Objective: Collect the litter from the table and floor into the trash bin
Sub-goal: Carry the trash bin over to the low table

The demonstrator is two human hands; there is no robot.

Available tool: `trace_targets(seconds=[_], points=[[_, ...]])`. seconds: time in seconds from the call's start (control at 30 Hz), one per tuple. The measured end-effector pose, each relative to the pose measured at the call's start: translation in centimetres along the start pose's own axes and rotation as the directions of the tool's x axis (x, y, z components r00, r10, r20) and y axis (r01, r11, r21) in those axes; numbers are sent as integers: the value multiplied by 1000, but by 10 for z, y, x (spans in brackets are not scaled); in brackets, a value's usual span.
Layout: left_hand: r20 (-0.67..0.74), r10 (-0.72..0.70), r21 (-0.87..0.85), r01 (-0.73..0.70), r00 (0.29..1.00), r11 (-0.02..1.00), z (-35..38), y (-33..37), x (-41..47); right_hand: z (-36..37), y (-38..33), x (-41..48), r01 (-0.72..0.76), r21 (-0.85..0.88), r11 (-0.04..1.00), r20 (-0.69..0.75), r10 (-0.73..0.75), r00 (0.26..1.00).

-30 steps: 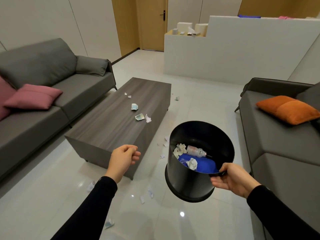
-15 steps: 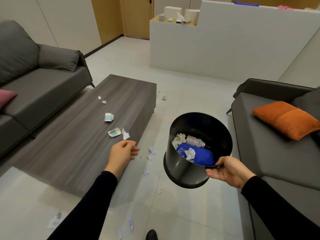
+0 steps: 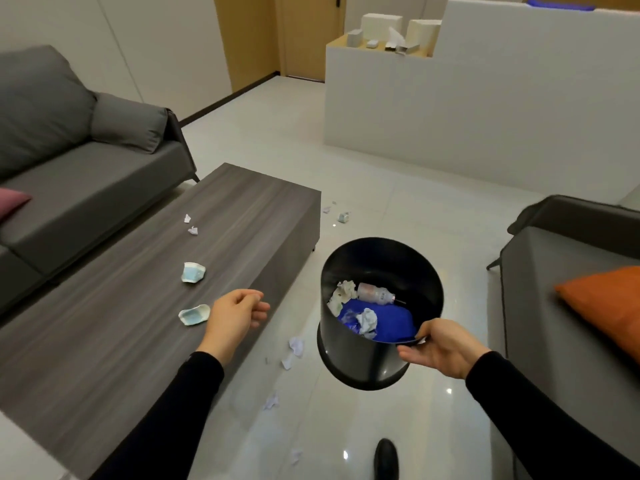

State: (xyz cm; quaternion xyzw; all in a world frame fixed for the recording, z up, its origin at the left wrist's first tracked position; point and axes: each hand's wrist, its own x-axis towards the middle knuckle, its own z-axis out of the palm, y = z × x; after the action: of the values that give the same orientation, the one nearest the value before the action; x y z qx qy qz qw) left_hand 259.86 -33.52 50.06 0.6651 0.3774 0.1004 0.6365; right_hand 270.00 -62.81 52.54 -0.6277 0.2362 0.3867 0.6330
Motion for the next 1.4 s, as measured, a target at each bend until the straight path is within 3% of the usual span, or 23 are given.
trace_targets(seconds=[0.13,0.43,0.8,1.03,1.4], points=[[-118,-67,-37,63,991,997,48,13,28,-18,-62,61,-62,-102,993,57,68,996],[-245,-162,-121,136,956,983,108,39,124,7,-180,182,-84,-331,940,133,135,982],[-289,-336,-205,285,897,936,172,10,287,62,-251,390,-212,-556,804,91,312,946],[-331,-483,-261,414,810,872,210,-44,370,85,-249,520,-218,-743,633,91,419,903],[-366,-696,-424,555,617,715,295,-232,472,81,-157,763,-168,-870,463,108,512,852]])
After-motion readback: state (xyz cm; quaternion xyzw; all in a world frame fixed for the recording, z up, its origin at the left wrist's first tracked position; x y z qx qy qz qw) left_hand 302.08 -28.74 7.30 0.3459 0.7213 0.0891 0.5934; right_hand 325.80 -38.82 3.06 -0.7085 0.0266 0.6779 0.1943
